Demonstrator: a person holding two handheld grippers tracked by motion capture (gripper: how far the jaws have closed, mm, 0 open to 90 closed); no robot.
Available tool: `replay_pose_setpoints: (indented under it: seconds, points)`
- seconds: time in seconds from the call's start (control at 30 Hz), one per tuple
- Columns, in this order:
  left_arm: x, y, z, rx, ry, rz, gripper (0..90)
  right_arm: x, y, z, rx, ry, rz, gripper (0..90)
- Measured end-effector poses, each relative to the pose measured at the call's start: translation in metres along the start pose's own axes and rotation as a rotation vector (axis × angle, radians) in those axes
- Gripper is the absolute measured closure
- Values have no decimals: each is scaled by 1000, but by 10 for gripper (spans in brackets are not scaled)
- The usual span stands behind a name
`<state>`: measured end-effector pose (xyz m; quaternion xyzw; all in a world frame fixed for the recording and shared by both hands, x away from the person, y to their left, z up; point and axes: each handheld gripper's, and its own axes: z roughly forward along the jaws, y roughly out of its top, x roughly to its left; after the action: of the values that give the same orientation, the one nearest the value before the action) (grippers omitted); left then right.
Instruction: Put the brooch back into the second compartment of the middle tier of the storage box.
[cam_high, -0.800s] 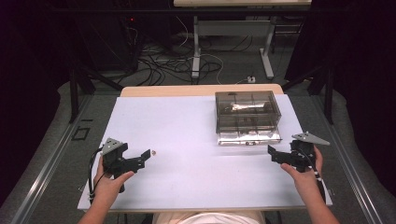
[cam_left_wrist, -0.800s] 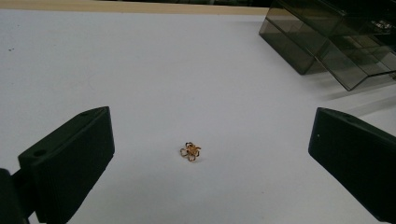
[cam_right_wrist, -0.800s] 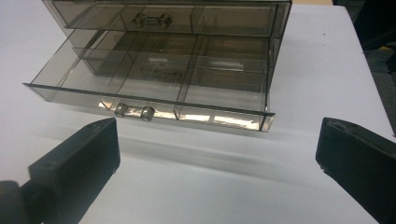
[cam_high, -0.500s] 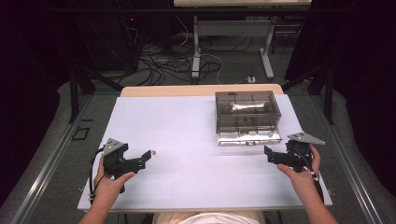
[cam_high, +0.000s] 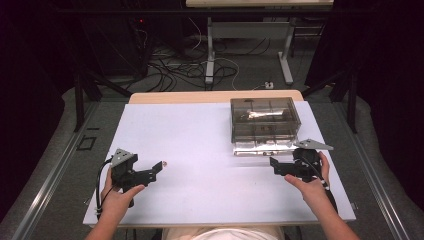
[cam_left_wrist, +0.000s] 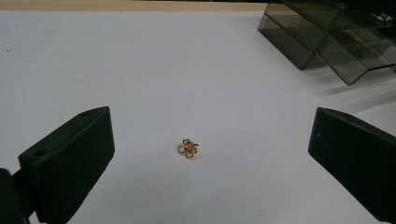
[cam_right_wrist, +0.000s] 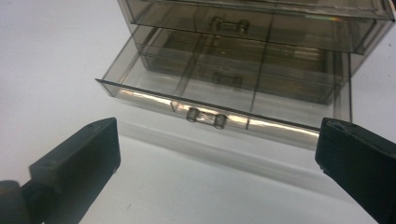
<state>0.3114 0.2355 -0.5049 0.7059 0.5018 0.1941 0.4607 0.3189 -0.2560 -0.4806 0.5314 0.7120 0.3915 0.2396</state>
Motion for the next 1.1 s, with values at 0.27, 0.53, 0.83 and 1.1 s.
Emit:
replay_pose_setpoints:
  seconds: [0.27, 0.53, 0.83, 1.1]
  points:
    - [-1, 0, 0, -3, -4, 0, 4, 23, 16, 4, -2, 55, -41, 34]
    - [-1, 0, 0, -8, -8, -6, 4, 44, 28, 15, 4, 102, -60, 71]
    - [0, 1, -1, -9, -5, -4, 4, 63, 39, 25, 15, 137, -96, 105]
    - [0, 1, -1, -9, -9, -6, 4, 83, 49, 34, 20, 174, -120, 145]
